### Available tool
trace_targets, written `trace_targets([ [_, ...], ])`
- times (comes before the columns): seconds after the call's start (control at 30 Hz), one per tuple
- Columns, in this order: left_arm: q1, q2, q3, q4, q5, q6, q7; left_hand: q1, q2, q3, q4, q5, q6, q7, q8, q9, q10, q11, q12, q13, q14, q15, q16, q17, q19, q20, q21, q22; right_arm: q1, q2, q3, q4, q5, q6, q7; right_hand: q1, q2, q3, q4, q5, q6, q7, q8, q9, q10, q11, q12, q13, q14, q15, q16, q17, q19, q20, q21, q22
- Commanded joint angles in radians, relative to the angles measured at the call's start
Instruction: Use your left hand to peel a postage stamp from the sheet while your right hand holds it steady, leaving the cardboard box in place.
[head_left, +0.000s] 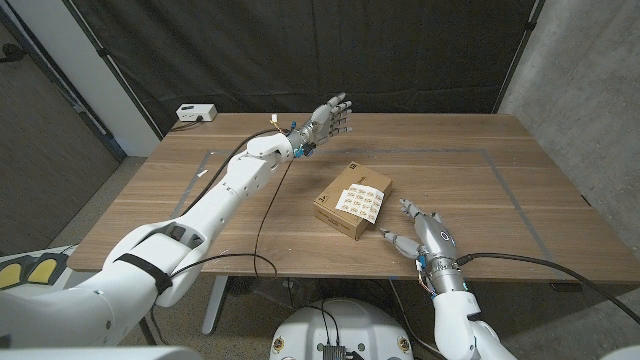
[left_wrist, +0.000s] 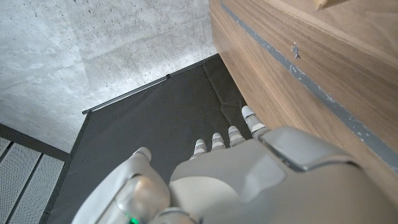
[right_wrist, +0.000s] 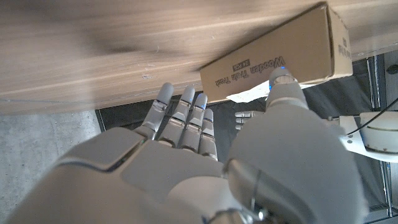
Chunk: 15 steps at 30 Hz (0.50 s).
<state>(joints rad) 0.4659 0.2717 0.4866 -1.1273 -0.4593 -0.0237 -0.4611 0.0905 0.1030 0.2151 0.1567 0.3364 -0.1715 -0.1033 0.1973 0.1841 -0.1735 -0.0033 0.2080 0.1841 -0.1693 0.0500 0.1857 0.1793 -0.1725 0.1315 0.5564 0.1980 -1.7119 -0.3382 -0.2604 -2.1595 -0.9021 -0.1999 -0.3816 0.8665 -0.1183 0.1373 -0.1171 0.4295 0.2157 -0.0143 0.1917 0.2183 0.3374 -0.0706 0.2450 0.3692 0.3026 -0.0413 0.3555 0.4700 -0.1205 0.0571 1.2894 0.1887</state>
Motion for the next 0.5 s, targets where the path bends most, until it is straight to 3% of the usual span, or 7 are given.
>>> trace_targets([
  [0.03,-0.008,0.013,0.005,-0.031,-0.006,0.039,-0.024,-0.003,0.039,-0.001,0.008,-0.001,-0.047,0.001,-0.001,0.002,-0.046,0.005,-0.001,0.003,-0.088,-0.01,0.002,0.004,-0.162,0.005,-0.001,0.003,0.012,0.098,-0.015,0.1,-0.043,0.015,0.017,0.004,0.011,-0.018,0.005,0.009,-0.066,0.006,-0.013,0.001,-0.078,0.001,-0.027,0.002,-0.045,-0.029,-0.001,0.009,-0.035,0.006,-0.013,0.006],
  [0.23,-0.016,0.013,0.004,-0.024,-0.016,0.035,-0.05,-0.012,0.038,-0.005,0.013,-0.002,-0.046,0.001,-0.001,0.002,-0.048,0.008,-0.002,0.003,-0.09,-0.015,0.002,0.005,-0.159,-0.002,0.0,0.004,0.039,0.137,-0.031,0.149,-0.071,0.018,-0.034,0.02,0.03,-0.018,0.004,0.016,-0.097,0.014,-0.012,-0.002,-0.11,0.015,-0.035,-0.002,-0.066,-0.015,-0.001,0.011,-0.048,0.012,-0.017,0.008],
  [0.33,-0.016,0.015,0.001,-0.026,-0.024,0.041,-0.062,-0.015,0.037,-0.007,0.015,-0.002,-0.047,0.002,-0.002,0.002,-0.049,0.008,-0.002,0.003,-0.094,-0.018,0.001,0.005,-0.167,0.0,-0.002,0.004,0.062,0.165,-0.039,0.205,-0.081,0.039,-0.117,0.057,0.049,-0.015,-0.007,0.028,-0.055,-0.006,0.012,-0.006,-0.059,-0.011,-0.012,-0.007,-0.025,-0.037,0.027,0.012,-0.031,0.0,-0.009,0.014],
  [0.5,-0.013,0.021,-0.006,-0.04,-0.029,0.042,-0.061,-0.022,0.036,-0.01,0.018,-0.002,-0.049,0.0,-0.003,0.002,-0.051,0.008,-0.003,0.003,-0.095,-0.021,0.001,0.006,-0.168,0.001,-0.003,0.005,0.097,0.185,-0.044,0.28,-0.085,0.078,-0.206,0.08,0.049,-0.021,-0.014,0.034,-0.027,-0.027,0.022,-0.008,-0.036,-0.032,-0.003,-0.01,-0.001,-0.056,0.046,0.014,-0.021,-0.007,-0.002,0.016],
])
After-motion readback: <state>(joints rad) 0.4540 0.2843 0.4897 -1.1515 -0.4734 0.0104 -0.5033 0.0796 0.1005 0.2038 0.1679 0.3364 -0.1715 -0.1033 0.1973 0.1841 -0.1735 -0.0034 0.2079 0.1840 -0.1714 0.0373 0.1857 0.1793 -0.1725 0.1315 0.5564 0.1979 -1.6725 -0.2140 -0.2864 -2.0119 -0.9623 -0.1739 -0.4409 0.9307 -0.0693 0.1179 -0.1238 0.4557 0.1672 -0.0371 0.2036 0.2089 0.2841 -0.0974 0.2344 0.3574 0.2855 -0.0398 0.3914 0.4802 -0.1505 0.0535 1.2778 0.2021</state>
